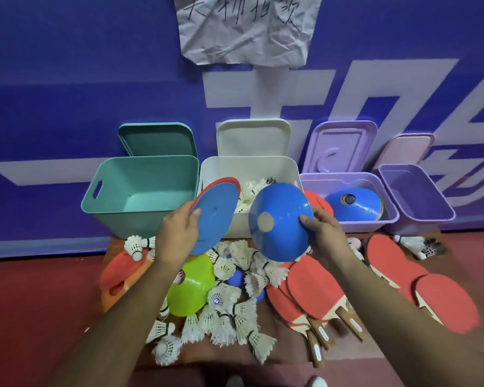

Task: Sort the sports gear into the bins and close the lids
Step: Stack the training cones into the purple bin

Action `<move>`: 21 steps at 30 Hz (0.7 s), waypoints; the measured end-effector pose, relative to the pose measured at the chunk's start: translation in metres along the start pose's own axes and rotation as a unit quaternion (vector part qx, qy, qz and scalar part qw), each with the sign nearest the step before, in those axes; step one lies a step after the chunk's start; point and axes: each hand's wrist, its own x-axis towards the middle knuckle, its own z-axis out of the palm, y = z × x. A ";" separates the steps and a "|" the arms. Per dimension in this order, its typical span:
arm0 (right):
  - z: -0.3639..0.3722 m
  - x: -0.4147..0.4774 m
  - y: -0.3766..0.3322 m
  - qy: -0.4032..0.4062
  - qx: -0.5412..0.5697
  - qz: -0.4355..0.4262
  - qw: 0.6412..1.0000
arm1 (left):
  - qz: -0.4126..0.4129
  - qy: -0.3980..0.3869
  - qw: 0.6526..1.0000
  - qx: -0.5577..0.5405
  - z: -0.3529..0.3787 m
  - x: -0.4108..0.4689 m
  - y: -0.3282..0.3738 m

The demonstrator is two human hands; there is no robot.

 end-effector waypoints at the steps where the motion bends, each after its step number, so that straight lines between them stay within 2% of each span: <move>1: -0.004 0.001 -0.005 0.004 0.004 -0.003 1.000 | -0.010 0.004 1.000 -0.029 0.002 0.004 0.007; 5: -0.033 0.005 -0.028 0.031 0.031 -0.023 0.999 | -0.057 0.011 0.989 -0.135 0.023 0.022 0.050; 8: -0.066 0.017 -0.041 0.050 0.043 -0.027 0.997 | -0.066 0.008 0.984 -0.167 0.048 0.033 0.083; 14: -0.148 0.066 -0.057 0.100 0.075 -0.014 0.992 | -0.074 0.003 0.979 -0.188 0.119 0.049 0.153; 21: -0.236 0.162 -0.062 0.141 0.014 0.012 0.990 | -0.115 0.016 0.977 -0.177 0.209 0.069 0.215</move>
